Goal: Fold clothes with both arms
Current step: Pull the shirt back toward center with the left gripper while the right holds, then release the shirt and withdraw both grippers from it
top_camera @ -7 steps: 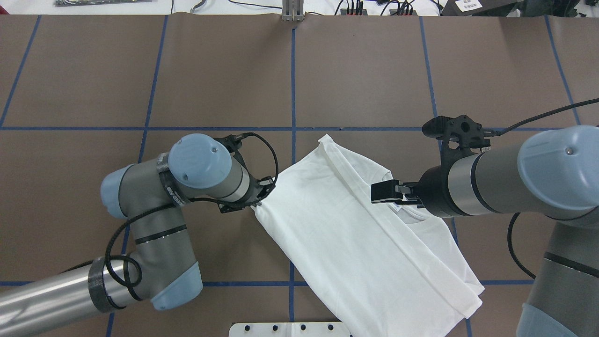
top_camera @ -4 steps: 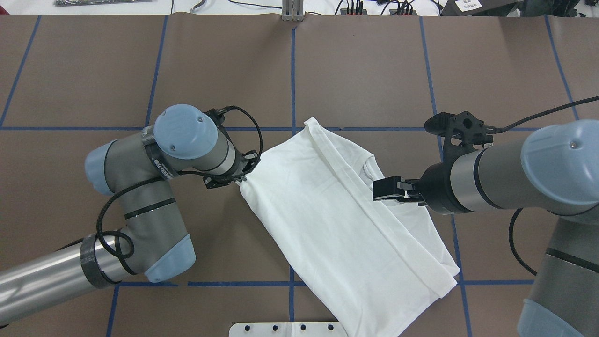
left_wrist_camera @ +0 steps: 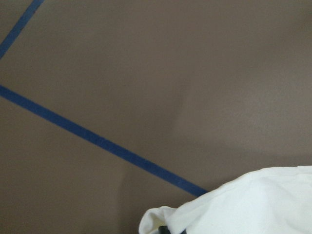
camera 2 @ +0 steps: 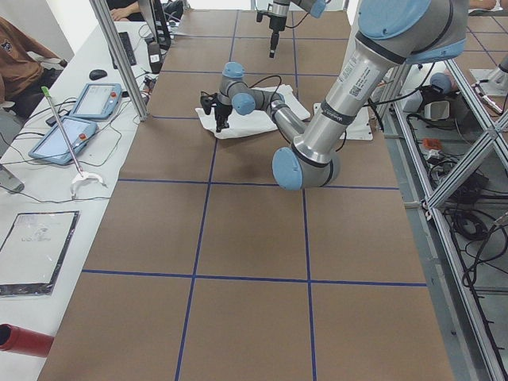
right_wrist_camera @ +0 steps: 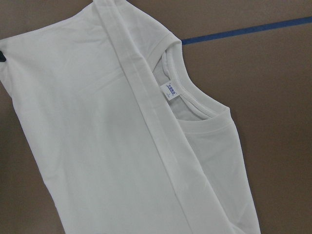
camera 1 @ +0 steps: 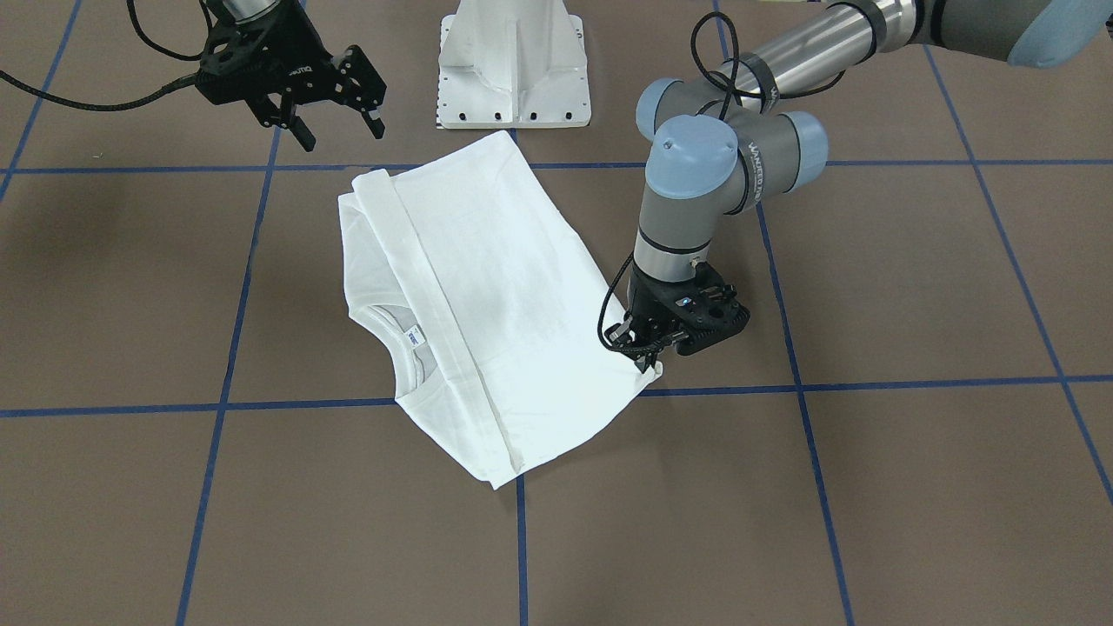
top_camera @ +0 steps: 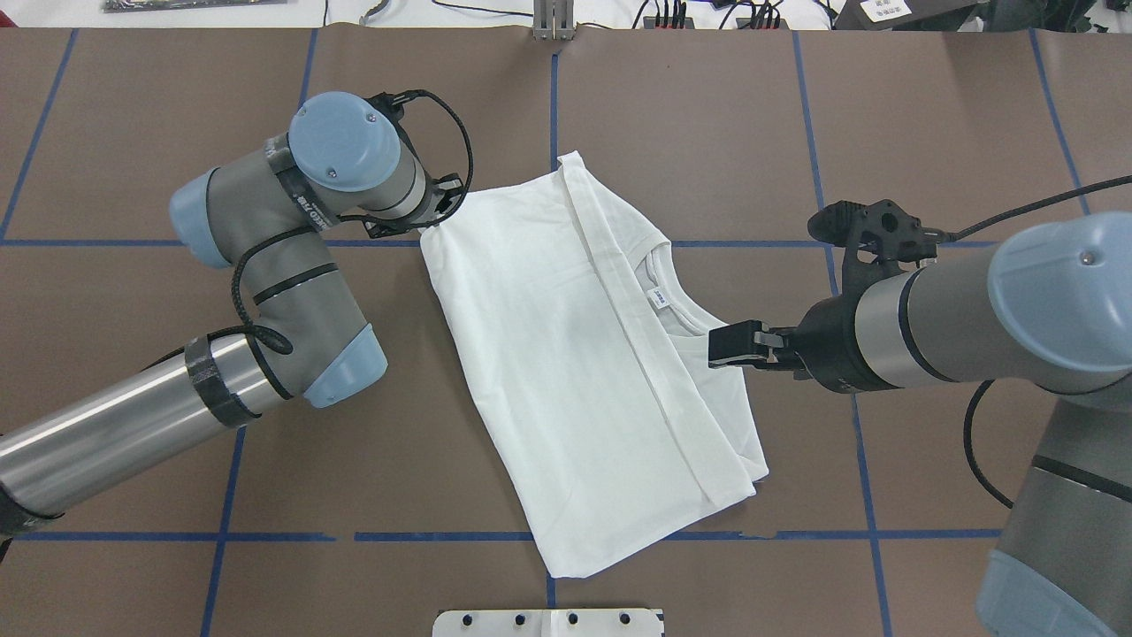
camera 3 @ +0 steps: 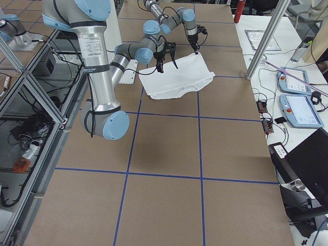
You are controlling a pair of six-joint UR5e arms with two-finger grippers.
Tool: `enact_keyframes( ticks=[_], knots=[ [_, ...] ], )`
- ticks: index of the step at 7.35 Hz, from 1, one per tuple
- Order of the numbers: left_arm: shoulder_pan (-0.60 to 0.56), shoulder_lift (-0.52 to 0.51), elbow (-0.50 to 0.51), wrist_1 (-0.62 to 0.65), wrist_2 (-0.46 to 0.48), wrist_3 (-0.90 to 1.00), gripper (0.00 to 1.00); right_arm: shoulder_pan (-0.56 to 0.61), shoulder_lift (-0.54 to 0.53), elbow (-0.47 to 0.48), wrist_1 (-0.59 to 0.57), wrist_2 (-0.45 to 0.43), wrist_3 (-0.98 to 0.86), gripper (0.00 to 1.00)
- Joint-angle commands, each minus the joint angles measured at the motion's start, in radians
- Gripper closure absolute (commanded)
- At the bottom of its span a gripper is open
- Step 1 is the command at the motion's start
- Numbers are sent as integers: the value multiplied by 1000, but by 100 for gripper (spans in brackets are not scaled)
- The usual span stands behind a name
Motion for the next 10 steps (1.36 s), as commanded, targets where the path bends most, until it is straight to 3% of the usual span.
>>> enact_keyframes(
  ticks=[1,3,7,9,10],
  knots=[
    [-14,-77,166,-209,71,18,100,10,-1,-2,-1,-1,0,0],
    [-14,-138,319,-359,149,31,100,10,0,-5,3,-5,0,0],
    [-15,-166,432,-543,188,41,100,9,2,-12,8,-5,3,0],
    [-14,-190,478,-558,211,90,100,6,2,-12,8,-6,14,0],
    [-17,-190,478,-558,211,91,86,6,6,-22,8,-9,14,0]
  ],
)
